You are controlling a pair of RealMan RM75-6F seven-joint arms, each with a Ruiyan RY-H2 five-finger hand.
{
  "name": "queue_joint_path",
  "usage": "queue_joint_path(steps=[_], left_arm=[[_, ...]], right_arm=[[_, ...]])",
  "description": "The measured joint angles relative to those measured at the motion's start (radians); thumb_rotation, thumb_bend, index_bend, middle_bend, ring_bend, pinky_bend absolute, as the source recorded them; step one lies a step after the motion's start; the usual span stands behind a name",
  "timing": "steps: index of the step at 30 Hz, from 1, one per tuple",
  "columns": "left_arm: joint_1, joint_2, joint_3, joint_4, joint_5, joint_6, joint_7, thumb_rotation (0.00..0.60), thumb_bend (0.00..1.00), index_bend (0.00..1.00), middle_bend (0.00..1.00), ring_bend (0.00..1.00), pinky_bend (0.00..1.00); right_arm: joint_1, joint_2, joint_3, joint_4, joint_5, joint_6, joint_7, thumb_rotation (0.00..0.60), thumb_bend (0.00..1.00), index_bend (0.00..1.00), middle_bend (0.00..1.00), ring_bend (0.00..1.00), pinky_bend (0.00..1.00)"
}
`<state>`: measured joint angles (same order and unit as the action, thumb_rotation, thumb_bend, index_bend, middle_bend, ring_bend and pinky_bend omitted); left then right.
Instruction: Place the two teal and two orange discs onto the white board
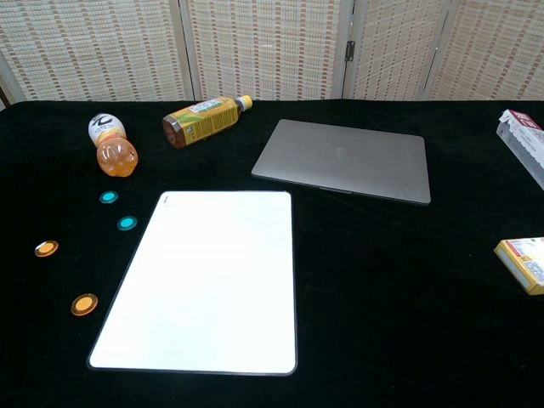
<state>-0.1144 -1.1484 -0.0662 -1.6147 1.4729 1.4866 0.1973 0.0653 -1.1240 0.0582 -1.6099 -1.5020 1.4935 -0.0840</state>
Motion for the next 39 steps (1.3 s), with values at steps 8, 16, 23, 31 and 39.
queue_joint_path(steps=[8,16,23,31,39], left_arm=[[-0.007,-0.007,-0.002,0.005,0.004,-0.003,-0.002,0.6,0.19,0.12,0.04,0.03,0.0],[-0.026,-0.009,-0.013,0.024,0.008,-0.018,-0.044,0.6,0.24,0.21,0.06,0.06,0.0],[-0.098,-0.021,-0.043,0.073,0.015,-0.085,-0.107,0.6,0.33,0.31,0.11,0.1,0.0],[-0.207,-0.043,-0.071,0.133,0.016,-0.214,-0.162,0.6,0.38,0.42,0.17,0.13,0.0],[-0.324,-0.097,-0.085,0.236,0.021,-0.342,-0.203,0.6,0.41,0.46,0.19,0.14,0.0]], right_arm=[[0.002,0.002,0.003,-0.003,-0.002,0.001,-0.006,0.6,0.43,0.0,0.0,0.0,0.0],[-0.004,0.007,0.005,-0.005,-0.01,0.02,-0.002,0.6,0.43,0.0,0.0,0.0,0.0],[-0.012,0.028,0.01,-0.027,-0.015,0.039,-0.016,0.6,0.43,0.0,0.0,0.0,0.0],[-0.01,0.045,0.012,-0.046,-0.019,0.038,-0.022,0.6,0.43,0.0,0.0,0.0,0.0],[-0.002,0.053,0.014,-0.056,-0.023,0.027,-0.022,0.6,0.43,0.0,0.0,0.0,0.0]])
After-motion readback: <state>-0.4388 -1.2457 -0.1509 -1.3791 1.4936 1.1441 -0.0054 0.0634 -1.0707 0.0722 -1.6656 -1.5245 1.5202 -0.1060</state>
